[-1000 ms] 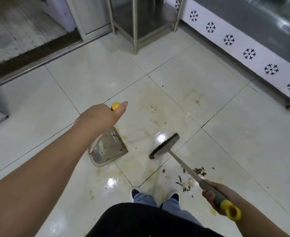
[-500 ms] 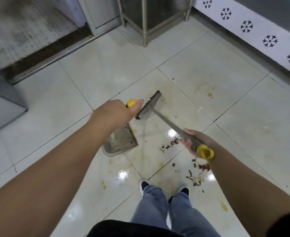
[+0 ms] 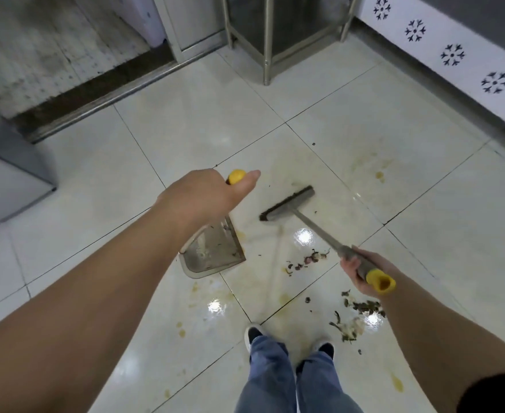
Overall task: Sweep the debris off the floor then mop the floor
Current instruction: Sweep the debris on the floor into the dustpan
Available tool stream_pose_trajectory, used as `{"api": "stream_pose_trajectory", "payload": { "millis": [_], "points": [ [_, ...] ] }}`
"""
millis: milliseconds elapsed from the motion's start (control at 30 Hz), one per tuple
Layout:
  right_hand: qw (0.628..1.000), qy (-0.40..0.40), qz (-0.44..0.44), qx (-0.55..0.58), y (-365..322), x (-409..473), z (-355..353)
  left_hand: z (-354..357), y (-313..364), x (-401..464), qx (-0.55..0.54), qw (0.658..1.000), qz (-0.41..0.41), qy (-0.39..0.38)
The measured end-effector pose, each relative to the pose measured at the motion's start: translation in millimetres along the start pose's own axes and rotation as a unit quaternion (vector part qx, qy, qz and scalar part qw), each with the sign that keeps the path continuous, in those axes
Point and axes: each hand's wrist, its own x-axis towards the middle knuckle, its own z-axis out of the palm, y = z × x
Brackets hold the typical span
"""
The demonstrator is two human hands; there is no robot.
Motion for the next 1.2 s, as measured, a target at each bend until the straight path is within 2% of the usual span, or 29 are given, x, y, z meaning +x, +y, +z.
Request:
{"api": "stream_pose_trajectory", "payload": {
  "millis": [100, 267, 533, 700, 800, 900, 1033, 1100, 1200],
  "points": [
    [1.000, 0.000, 0.020, 0.021, 30.8, -26.4, -50.1, 1.5, 2.9, -4.0, 0.013, 1.000, 0.013, -0.004],
    [0.993, 0.093, 0.061, 0.034, 57.4, -64.1, -107.7, 9.9, 14.7, -12.5, 0.023, 0.999, 0.036, -0.020],
    [0.987, 0.091, 0.081, -0.105, 64.4, -97.3, -81.8, 12.2, 29.3, -15.4, 0.055, 0.996, 0.058, -0.041],
    [0.979, 0.069, 0.092, -0.167, 78.0, -82.8, -41.6, 15.1, 33.7, -14.7, 0.055, 0.995, 0.068, -0.043],
    [0.991, 0.036, 0.104, -0.073, 83.3, -66.2, -8.9, 16.8, 37.0, -14.5, 0.052, 0.994, 0.075, -0.054],
    [0.998, 0.026, 0.056, 0.011, 85.9, -49.5, 8.7, 17.2, 41.4, -15.6, 0.062, 0.993, 0.082, -0.059],
    [0.987, -0.050, 0.094, 0.119, 89.6, -31.9, 10.2, 20.3, 51.4, -22.3, 0.117, 0.985, 0.106, -0.067],
    [0.986, -0.059, 0.077, 0.137, 91.2, -28.5, 0.8, 24.1, 57.4, -28.5, 0.144, 0.979, 0.123, -0.077],
    [0.991, -0.058, 0.067, 0.100, 93.7, -34.8, -25.4, 30.9, 65.8, -38.9, 0.194, 0.966, 0.146, -0.094]
  ]
}}
